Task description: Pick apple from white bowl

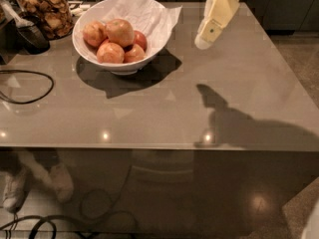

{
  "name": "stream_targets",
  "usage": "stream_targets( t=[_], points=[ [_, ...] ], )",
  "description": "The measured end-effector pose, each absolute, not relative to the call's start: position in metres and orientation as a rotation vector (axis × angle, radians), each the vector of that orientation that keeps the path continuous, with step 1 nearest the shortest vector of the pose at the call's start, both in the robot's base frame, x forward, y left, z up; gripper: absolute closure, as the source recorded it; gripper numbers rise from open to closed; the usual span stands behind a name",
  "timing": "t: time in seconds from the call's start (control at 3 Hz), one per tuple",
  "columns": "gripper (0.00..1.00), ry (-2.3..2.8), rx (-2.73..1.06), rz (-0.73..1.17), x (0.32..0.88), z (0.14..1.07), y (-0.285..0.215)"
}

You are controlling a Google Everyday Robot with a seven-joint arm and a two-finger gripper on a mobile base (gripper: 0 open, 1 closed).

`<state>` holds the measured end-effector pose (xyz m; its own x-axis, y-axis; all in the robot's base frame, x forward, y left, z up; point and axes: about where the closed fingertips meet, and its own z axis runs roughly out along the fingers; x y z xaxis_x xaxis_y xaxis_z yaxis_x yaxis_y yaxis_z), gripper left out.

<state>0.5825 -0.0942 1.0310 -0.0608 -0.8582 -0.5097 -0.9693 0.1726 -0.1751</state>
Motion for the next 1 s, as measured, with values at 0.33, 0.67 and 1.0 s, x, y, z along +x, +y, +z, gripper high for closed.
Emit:
stream_targets(
  t=[0.33, 0.67, 1.0],
  points=[
    [0.0, 1.92, -1.689, 0.276, 0.592, 1.041, -0.092],
    [0.0, 1.872, -1.645, 0.345, 0.604, 1.038, -0.076],
    [0.0, 1.829, -1.645, 0.424, 0.621, 1.038, -0.046]
  ],
)
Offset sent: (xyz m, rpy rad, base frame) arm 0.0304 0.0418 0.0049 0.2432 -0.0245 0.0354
